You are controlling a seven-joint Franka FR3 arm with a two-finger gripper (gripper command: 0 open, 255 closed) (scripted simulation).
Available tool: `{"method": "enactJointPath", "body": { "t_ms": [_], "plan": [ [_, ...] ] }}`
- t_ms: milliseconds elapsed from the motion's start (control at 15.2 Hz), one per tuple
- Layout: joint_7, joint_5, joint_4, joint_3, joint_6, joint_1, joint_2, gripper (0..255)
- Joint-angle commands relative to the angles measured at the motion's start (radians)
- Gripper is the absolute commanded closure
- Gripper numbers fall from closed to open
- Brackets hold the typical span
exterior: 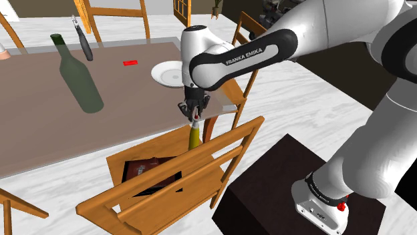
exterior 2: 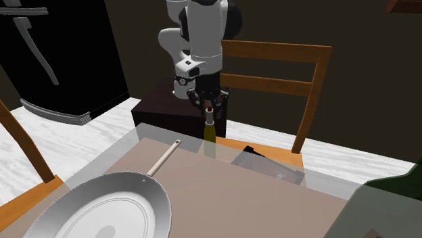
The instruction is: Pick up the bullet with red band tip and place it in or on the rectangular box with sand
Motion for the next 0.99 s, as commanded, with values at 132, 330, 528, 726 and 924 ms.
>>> {"method": "enactJointPath", "body": {
  "t_ms": [132,330,528,726,924],
  "plan": [
    [-0.005,0.007,0.024,0.001,-0.048,-0.003,-0.025,255],
    [-0.007,0.012,0.044,0.002,-0.085,-0.004,-0.042,255],
    [-0.009,0.017,0.067,0.003,-0.122,-0.005,-0.057,255],
    [-0.01,0.02,0.092,0.003,-0.16,-0.006,-0.071,255],
    [0.011,0.019,0.139,0.012,-0.201,0.006,-0.064,255]
  ]
}}
